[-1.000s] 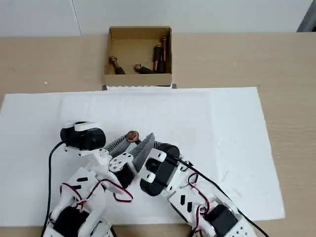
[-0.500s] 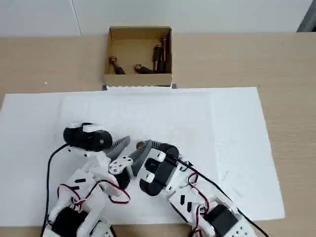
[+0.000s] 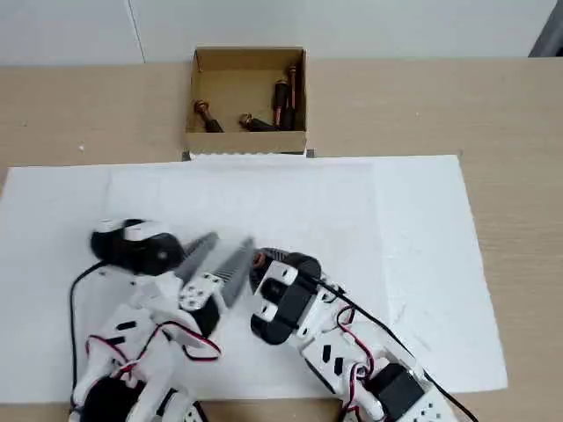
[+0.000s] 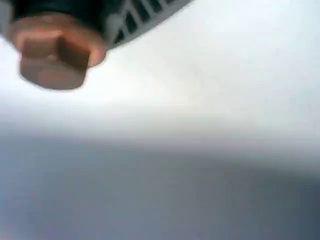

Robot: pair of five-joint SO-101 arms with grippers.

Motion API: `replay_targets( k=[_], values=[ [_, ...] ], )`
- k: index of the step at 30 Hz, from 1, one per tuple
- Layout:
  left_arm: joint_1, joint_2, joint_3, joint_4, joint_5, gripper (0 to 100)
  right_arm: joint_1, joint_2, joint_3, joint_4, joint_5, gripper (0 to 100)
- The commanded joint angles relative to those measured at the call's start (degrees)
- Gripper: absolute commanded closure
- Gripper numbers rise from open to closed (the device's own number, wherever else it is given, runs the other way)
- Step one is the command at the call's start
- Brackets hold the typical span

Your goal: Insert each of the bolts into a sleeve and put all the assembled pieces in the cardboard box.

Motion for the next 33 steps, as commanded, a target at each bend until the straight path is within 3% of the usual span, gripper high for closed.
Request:
replay_targets(
  k=[1, 7, 15, 22, 33],
  values=[
    [-4.31, -0.53, -4.44, -2.46, -0.53, 98, 3.47, -0.13, -2.37, -1.1, 0.26, 99.6],
    [-14.86, -0.62, -1.98, -2.37, -5.8, 99, 13.05, 0.04, -2.73, -1.1, -6.15, 99.6],
    [-23.65, -0.62, 9.36, -2.29, -12.22, 99, 15.87, 8.66, -11.52, 3.91, -14.33, 99.6],
    [-23.56, -0.62, 14.9, -2.64, -12.84, 99, 19.74, 37.49, -32.79, 1.1, -18.46, 99.6],
    [-23.56, -0.62, 17.8, -2.64, -12.84, 99, 21.05, 84.26, -68.75, -14.37, -18.11, 99.6]
  ],
)
